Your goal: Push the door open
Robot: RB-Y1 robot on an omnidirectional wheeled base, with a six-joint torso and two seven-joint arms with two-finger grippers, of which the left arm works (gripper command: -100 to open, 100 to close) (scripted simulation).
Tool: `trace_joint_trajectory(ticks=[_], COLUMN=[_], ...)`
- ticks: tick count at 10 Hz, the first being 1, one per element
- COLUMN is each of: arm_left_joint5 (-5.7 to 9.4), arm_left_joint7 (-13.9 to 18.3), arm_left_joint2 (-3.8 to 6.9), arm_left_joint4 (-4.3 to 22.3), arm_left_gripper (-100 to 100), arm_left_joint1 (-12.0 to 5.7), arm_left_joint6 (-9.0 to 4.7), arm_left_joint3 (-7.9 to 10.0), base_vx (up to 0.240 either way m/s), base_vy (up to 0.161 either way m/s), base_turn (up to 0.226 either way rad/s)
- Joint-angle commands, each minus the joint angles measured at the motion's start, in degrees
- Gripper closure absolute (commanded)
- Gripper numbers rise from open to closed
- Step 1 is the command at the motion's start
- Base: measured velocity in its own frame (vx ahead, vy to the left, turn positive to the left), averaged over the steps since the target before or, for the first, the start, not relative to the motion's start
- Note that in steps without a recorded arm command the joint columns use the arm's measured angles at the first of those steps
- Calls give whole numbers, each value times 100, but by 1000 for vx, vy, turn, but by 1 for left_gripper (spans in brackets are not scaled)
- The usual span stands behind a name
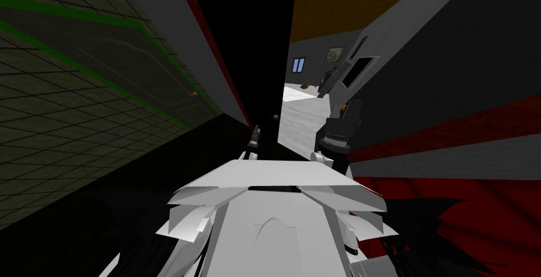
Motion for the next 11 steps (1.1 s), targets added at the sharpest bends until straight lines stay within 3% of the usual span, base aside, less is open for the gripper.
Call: trace_joint_trajectory(ticks=[1,2,6,7,11], arm_left_joint5=[12,12,26,26,39], arm_left_joint7=[57,57,157,157,248], arm_left_joint2=[18,18,0,0,-32], arm_left_joint4=[286,319,1023,1023,1657], arm_left_gripper=[-100,-100,-100,-100,-100], arm_left_joint1=[-78,-78,-299,-299,-501], arm_left_joint6=[-77,-77,-221,-221,-354], arm_left_joint3=[-70,-70,-240,-240,-396], base_vx=[102,65,74,66,78], base_vy=[39,28,43,29,29], base_turn=[-96,-21,-92,-28,-82])
